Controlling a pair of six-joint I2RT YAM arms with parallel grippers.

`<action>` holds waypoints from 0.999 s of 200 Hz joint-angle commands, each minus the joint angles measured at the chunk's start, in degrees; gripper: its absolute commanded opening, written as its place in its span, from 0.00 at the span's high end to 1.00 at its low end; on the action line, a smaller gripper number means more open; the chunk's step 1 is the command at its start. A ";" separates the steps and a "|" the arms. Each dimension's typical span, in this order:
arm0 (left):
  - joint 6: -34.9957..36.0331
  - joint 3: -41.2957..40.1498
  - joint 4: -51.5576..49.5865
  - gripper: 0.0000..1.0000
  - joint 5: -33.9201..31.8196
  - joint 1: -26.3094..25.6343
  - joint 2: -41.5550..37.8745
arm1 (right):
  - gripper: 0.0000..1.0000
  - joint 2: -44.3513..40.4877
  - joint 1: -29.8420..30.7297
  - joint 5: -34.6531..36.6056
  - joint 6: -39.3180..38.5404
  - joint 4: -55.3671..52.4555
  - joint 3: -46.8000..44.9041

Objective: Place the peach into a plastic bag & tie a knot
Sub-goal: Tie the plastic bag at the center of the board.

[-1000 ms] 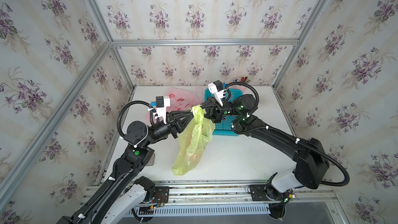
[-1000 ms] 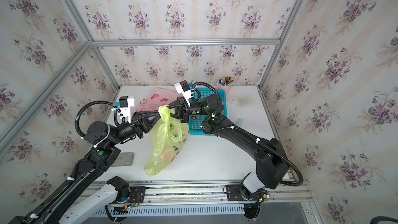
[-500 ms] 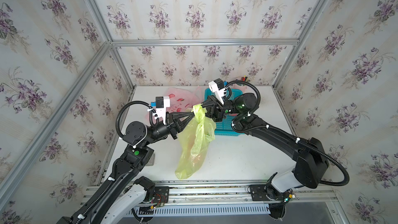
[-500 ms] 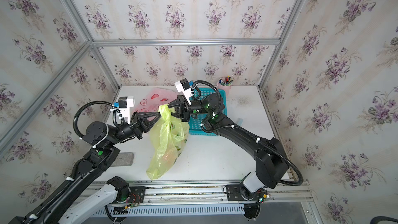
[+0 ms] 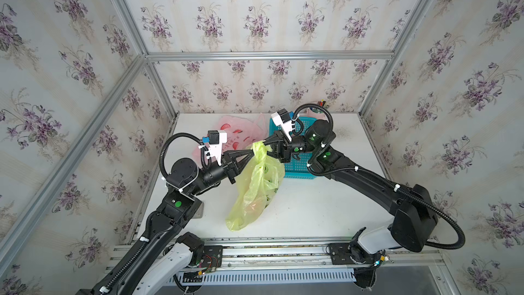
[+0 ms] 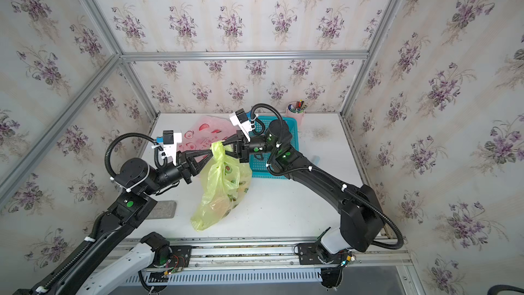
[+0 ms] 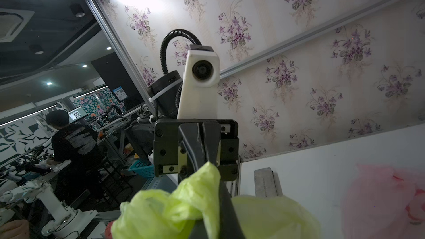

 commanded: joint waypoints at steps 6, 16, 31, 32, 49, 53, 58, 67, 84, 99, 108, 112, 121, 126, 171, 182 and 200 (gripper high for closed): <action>1.30 -1.55 1.13 1.00 -6.23 0.26 1.20 | 0.84 -0.53 -0.72 -1.27 -6.94 -9.27 -1.51; 1.54 -2.36 1.09 1.00 -6.25 0.30 2.35 | 0.81 -0.35 -0.84 -0.01 -9.71 -12.91 -1.78; 1.29 -4.04 2.08 1.00 -5.57 0.33 4.83 | 0.80 0.23 -0.85 1.67 -12.79 -17.15 -2.02; 1.25 -4.21 2.26 1.00 -5.41 0.32 5.04 | 0.80 0.31 -0.85 1.76 -12.89 -17.34 -2.05; 0.23 -6.19 4.61 1.00 -4.56 0.32 7.87 | 0.75 1.13 -1.00 3.19 -13.91 -19.43 -2.34; -0.03 -6.73 5.34 1.00 -4.48 0.36 8.34 | 0.73 1.25 -1.02 3.46 -14.03 -19.74 -2.47; -0.19 -7.44 6.04 1.00 -4.71 0.36 8.71 | 0.71 1.36 -1.02 4.02 -14.24 -20.15 -2.56; -0.29 -8.24 6.67 1.00 -5.25 0.31 8.95 | 0.67 1.36 -1.11 5.38 -14.91 -21.23 -2.67; -0.37 -8.77 6.70 1.00 -5.44 0.75 8.77 | 0.58 1.36 -1.11 8.68 -17.34 -25.36 -2.04; -0.07 -8.43 5.47 1.00 -5.21 1.22 8.68 | 0.50 1.06 -1.09 11.84 -20.02 -29.69 -1.21; 0.13 -8.24 4.61 1.00 -5.17 1.57 8.61 | 0.45 0.76 -1.17 13.01 -21.25 -31.76 -0.94; 0.15 -8.24 4.40 1.00 -5.22 1.77 8.53 | 0.44 0.54 -1.15 13.32 -21.76 -32.38 -0.98; 0.04 -8.29 3.88 1.00 -5.18 2.26 8.50 | 0.41 -0.09 -1.18 14.63 -22.40 -33.40 -1.11; 0.01 -8.32 3.65 1.00 -5.08 2.62 8.43 | 0.40 -0.36 -1.17 15.12 -22.67 -34.04 -1.19; -0.16 -7.85 2.55 1.00 -3.36 4.51 8.77 | 0.32 -4.09 -1.20 22.68 -24.43 -39.51 -0.68; -0.12 -7.74 2.34 1.00 -3.37 4.66 8.77 | 0.30 -5.06 -1.19 24.68 -25.29 -41.07 -0.67; -0.12 -7.30 1.78 1.00 -2.90 4.78 9.07 | 0.34 -6.64 -1.20 28.16 -26.02 -43.41 -0.75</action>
